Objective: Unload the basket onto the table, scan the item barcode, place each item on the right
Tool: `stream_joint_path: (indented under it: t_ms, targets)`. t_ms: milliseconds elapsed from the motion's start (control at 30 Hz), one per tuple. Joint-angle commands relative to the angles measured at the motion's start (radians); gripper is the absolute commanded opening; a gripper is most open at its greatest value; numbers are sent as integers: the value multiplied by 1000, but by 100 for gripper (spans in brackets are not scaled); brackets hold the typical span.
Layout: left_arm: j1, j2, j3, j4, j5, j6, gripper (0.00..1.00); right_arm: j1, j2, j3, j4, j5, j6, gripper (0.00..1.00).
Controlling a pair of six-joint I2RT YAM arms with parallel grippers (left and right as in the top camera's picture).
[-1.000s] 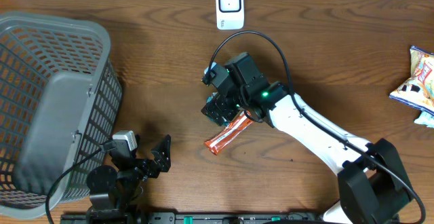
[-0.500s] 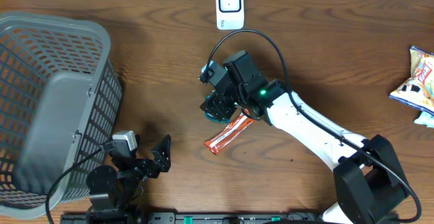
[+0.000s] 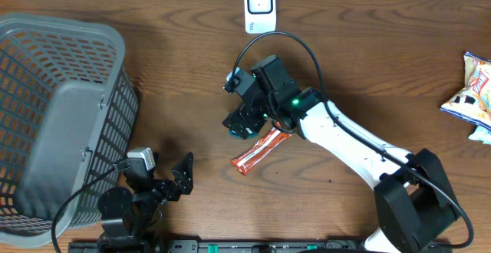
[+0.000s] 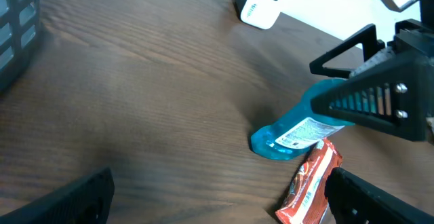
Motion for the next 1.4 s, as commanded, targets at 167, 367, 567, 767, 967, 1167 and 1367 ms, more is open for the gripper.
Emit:
stream_joint_path:
  t_ms: [167, 367, 567, 767, 967, 1167, 1367]
  targets:
    - [5, -2, -14, -21, 12, 9, 99, -19, -220, -32, -99, 20, -7, 99]
    - [5, -2, -14, -21, 12, 9, 99, -59, -428, -32, -189, 0, -49, 99]
    - [5, -2, -14, -21, 12, 9, 99, -68, -489, -37, -364, -6, -79, 99]
    - [5, -2, -14, -21, 12, 9, 99, -51, -483, -166, -302, -16, -95, 99]
    - [5, -2, -14, -21, 12, 9, 99, -48, -474, -299, -31, -16, -97, 99]
    - [5, -2, -14, -21, 12, 9, 99, -38, -390, -343, 133, -17, -96, 99]
    - [5, -2, -14, -21, 12, 9, 99, -35, -296, -342, 243, -34, -69, 99]
